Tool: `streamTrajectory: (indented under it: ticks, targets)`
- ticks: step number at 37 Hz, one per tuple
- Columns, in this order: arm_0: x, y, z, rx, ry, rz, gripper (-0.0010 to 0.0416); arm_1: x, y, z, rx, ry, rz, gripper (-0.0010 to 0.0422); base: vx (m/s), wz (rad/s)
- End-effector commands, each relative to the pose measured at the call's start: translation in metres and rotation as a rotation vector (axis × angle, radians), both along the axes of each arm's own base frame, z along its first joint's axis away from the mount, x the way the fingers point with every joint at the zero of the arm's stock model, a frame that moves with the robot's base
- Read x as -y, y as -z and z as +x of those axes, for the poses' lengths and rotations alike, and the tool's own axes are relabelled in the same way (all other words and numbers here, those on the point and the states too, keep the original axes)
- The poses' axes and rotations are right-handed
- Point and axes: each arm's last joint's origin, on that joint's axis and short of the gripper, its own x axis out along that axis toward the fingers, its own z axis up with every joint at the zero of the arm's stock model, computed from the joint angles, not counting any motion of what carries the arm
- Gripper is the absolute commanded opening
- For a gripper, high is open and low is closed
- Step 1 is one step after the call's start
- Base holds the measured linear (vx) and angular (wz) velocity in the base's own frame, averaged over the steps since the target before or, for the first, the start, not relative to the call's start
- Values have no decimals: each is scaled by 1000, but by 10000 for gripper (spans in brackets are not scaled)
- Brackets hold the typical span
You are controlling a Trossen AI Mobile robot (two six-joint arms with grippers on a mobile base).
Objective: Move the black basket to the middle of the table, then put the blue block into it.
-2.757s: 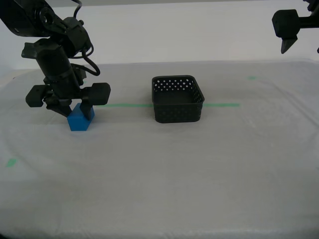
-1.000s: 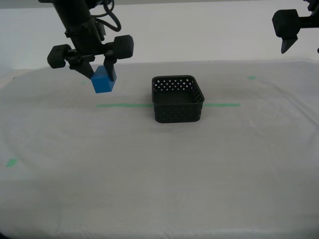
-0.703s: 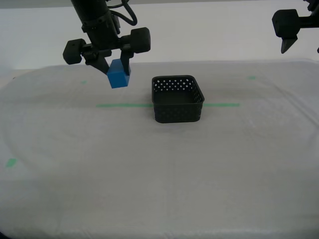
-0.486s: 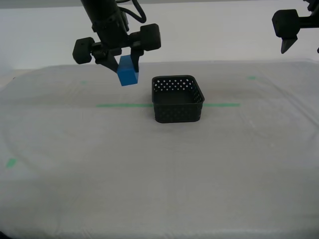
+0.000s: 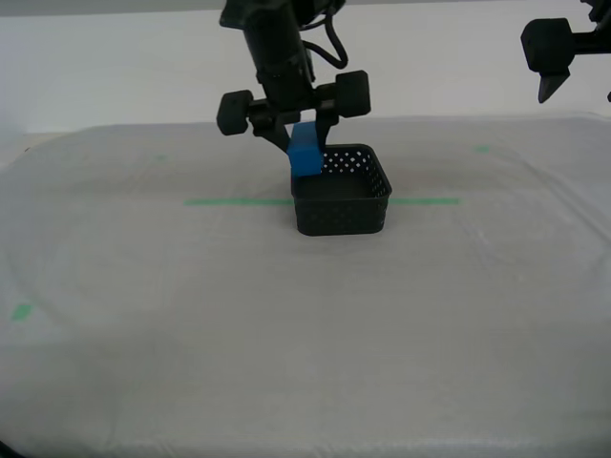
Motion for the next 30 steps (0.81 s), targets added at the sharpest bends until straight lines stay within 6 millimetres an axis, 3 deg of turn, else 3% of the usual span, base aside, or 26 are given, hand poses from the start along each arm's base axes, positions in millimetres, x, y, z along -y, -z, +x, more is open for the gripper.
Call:
streamTrajectory:
  ticks: [1,12,22,30]
  targets:
    - [0,0,0,2,3,-1,398,16,2,7,9,19,-8,0,0,0]
    - [0,0,0,2,3,-1,399,41,22,27,-42,38,5,0,0,0]
    - [0,-1,0,4,3,-1,398,46,24,32,-50,34,-23,3,0,0]
    - [0,-1,0,4,3,-1,398,45,24,32,-42,16,-13,69,0,0]
